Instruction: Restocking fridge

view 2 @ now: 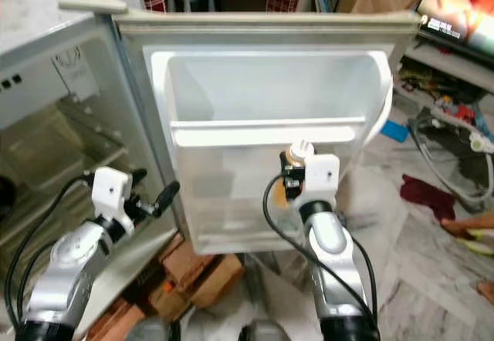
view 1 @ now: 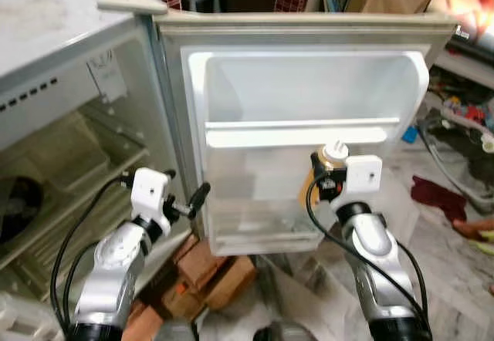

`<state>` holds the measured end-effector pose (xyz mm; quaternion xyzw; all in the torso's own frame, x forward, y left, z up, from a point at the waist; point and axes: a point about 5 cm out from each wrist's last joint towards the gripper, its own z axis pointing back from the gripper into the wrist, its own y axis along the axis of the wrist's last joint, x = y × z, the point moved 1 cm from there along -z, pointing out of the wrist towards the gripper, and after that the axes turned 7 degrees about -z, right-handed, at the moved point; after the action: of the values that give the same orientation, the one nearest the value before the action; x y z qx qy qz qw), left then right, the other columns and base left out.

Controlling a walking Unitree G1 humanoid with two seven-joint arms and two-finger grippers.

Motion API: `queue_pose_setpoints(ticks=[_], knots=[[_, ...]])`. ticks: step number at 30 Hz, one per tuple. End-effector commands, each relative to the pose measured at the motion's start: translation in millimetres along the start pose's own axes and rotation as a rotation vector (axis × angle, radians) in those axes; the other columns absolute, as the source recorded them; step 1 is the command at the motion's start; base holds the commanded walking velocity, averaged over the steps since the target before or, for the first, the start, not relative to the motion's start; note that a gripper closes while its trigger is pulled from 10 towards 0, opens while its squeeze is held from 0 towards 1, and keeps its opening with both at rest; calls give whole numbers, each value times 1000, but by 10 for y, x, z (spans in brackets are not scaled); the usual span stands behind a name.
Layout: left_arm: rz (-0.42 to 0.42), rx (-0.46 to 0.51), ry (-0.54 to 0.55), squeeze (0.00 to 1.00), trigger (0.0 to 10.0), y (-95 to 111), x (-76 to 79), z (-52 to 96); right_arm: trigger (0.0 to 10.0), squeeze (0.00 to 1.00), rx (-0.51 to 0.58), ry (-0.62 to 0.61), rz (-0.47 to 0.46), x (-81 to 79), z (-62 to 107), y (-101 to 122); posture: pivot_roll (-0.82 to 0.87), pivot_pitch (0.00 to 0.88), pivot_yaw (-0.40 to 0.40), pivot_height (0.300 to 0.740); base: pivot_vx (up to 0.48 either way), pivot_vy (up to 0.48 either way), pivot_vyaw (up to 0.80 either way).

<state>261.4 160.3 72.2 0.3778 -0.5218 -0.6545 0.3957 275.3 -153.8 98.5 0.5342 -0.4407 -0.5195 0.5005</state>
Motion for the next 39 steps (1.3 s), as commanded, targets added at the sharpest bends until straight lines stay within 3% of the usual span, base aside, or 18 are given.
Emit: queue_pose_setpoints(ticks=[1, 15, 32, 39], knots=[[-17, -4, 5, 0, 10000, 25, -8, 28, 10000, 0, 8, -8, -8, 39, 31, 55, -20, 59, -64, 740, 0, 0, 0], [-36, -28, 13, 0, 10000, -1, -55, 86, 10000, 0, -180, 16, -75, 16, 184, -184, -18, 70, -67, 735, 0, 0, 0], [-38, -27, 22, 0, 10000, 24, -57, 75, 10000, 0, -161, 49, -90, 0, 121, -103, -11, 75, -74, 633, 0, 0, 0], [-38, -20, 26, 0, 10000, 38, -58, 60, 10000, 0, -153, 63, -82, 6, 91, -71, -12, 75, -77, 633, 0, 0, 0]])
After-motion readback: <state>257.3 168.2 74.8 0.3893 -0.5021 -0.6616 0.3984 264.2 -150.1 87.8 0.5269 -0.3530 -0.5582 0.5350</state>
